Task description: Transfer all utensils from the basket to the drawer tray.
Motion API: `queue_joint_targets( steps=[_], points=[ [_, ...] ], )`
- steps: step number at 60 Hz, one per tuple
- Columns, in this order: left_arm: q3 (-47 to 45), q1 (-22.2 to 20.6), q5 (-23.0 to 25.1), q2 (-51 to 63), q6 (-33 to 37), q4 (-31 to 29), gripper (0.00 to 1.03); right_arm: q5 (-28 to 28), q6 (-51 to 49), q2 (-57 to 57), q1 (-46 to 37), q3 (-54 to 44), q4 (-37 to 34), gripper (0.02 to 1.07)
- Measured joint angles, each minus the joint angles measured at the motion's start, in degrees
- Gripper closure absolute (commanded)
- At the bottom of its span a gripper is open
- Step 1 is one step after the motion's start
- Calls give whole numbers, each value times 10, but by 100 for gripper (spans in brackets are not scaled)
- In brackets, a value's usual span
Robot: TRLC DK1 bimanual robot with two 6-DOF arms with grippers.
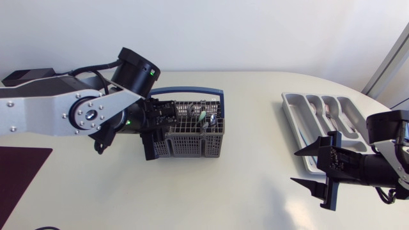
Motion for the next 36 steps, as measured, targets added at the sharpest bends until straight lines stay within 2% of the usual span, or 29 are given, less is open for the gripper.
queue_joint_targets(
  steps=[4,8,16,19,36],
  points=[
    [-4,-1,-1,0,4,7,81,0,2,-2,1,0,0,23],
    [-8,-2,-1,0,4,7,88,-2,2,-4,1,0,0,23],
    [-15,-2,-7,0,4,7,94,-2,2,-8,1,0,0,23],
    [-15,-2,-7,0,4,7,100,-2,2,-10,1,0,0,23],
    [-15,-5,-22,0,10,21,100,-2,3,-21,7,-7,-2,23]
  ],
)
